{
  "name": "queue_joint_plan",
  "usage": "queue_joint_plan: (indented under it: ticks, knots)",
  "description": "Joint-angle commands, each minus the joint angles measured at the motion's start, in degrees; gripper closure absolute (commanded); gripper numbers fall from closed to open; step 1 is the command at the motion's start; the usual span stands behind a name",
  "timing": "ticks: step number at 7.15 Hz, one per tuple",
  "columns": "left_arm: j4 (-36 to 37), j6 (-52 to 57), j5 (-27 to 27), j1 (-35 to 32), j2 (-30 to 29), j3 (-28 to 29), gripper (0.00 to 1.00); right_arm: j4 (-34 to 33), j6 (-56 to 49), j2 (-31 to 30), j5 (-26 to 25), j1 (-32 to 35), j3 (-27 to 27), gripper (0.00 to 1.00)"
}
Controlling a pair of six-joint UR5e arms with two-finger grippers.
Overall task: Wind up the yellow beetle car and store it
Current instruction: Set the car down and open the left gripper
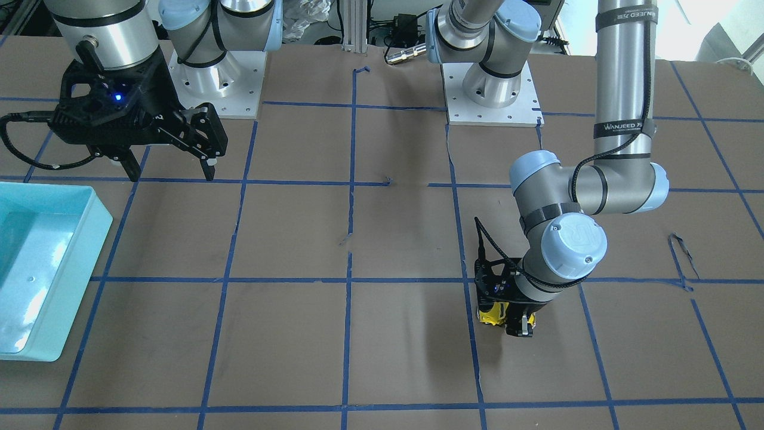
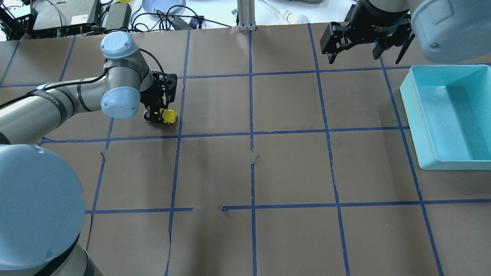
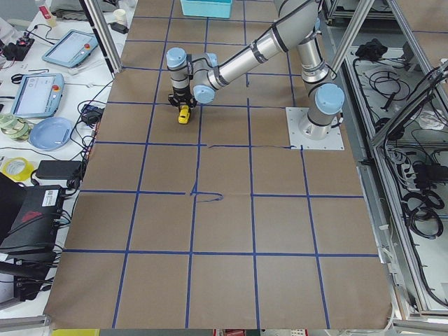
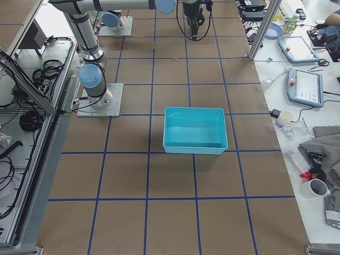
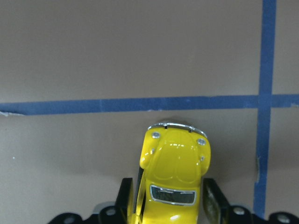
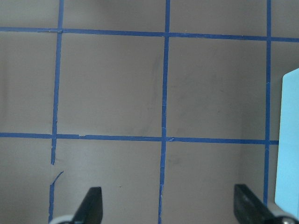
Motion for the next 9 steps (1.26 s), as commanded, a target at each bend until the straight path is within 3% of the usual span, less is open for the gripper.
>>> queue_joint_plan:
  ticks: [1, 3, 9]
  knots:
    - [1.59, 1.19, -0.29, 1.68, 0.02, -1.28, 0.49, 0.0, 0.0, 0.0, 0.0, 0.0, 0.0, 0.0]
    - [6.59, 1.19, -0.29, 3.35, 0.2, -4.01, 0.52, 0.0, 0.0, 0.0, 0.0, 0.0, 0.0, 0.0]
    - [6.17, 2.77, -0.47, 9.15, 0.37, -4.1, 0.52, 0.0, 0.0, 0.0, 0.0, 0.0, 0.0, 0.0]
